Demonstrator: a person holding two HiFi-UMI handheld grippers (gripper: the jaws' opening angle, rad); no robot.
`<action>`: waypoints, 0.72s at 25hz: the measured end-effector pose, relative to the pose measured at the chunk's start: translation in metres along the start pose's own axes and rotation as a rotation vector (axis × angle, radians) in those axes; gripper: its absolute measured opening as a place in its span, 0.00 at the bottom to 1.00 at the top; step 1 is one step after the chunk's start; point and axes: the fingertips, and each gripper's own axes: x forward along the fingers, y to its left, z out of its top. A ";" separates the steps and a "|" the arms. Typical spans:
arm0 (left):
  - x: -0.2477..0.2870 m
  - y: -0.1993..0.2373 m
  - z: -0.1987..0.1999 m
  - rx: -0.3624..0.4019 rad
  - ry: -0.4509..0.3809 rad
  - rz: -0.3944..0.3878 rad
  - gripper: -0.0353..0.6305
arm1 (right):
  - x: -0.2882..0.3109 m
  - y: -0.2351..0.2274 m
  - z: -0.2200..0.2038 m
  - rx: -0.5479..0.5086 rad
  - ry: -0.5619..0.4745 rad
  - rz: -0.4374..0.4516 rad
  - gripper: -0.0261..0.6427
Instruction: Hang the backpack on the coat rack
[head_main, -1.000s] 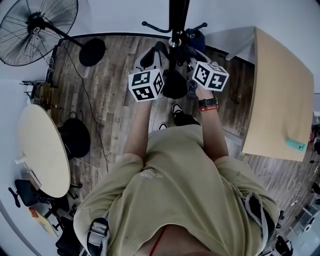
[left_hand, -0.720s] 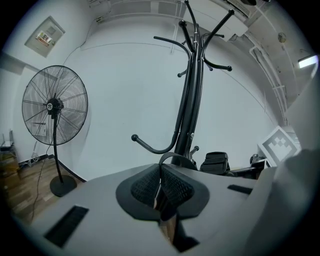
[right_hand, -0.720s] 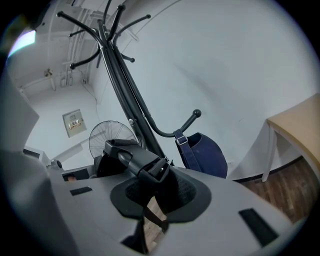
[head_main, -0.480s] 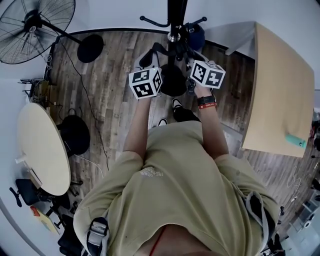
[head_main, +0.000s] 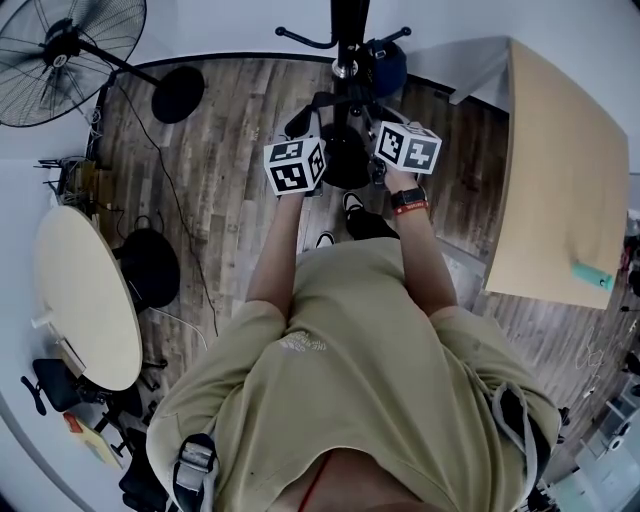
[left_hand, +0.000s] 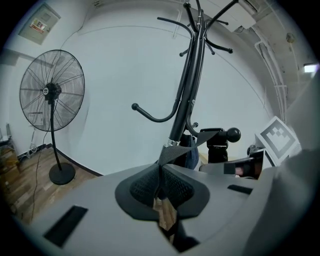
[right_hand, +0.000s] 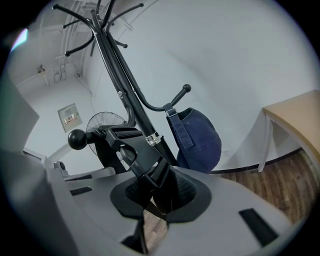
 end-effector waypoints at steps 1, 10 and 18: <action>0.001 -0.002 -0.005 0.001 0.010 -0.013 0.09 | 0.001 0.001 -0.003 -0.005 0.006 0.005 0.15; 0.012 -0.023 -0.031 -0.008 0.058 -0.096 0.11 | 0.012 0.009 -0.017 -0.077 0.020 0.032 0.17; 0.013 -0.032 -0.036 0.027 0.069 -0.120 0.14 | 0.014 0.016 -0.023 -0.116 0.043 0.044 0.21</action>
